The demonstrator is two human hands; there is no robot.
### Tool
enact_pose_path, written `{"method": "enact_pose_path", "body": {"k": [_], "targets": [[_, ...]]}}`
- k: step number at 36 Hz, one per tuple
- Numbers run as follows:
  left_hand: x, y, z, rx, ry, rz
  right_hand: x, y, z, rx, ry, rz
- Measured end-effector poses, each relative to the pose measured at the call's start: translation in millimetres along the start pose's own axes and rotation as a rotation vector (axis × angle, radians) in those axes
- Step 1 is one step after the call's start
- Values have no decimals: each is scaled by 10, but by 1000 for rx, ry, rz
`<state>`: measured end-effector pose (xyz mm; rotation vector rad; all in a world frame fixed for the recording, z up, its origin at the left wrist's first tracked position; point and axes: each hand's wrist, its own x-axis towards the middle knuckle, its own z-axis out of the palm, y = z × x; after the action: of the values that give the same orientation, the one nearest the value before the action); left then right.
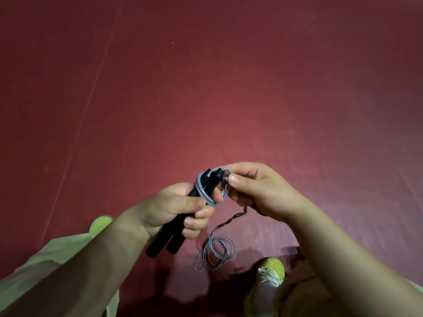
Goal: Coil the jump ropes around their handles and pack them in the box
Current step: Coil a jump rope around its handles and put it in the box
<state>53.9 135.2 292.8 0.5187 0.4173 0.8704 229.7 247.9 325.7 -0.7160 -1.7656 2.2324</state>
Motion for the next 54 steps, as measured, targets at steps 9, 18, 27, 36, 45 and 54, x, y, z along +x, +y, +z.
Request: {"method": "enact_pose_path", "body": {"k": [9,18,27,36,45,54], "targets": [[46,10,53,-1,240,3,46,117,6,-372,259,-61],[110,62,140,226,523,-33,58,243,127,-653,472,39],[182,-25,98,408,723,-61,52,170,296,-1019,438,263],[171,-29,-42,539,886,-93,-39,-24,168,-1003,49,220],[192,-184,11,907,634,-344,-99,-229,2,-1006,30,87],[211,-252,353,742,196,-408,-59,8,-84,-265,-238,272]]}}
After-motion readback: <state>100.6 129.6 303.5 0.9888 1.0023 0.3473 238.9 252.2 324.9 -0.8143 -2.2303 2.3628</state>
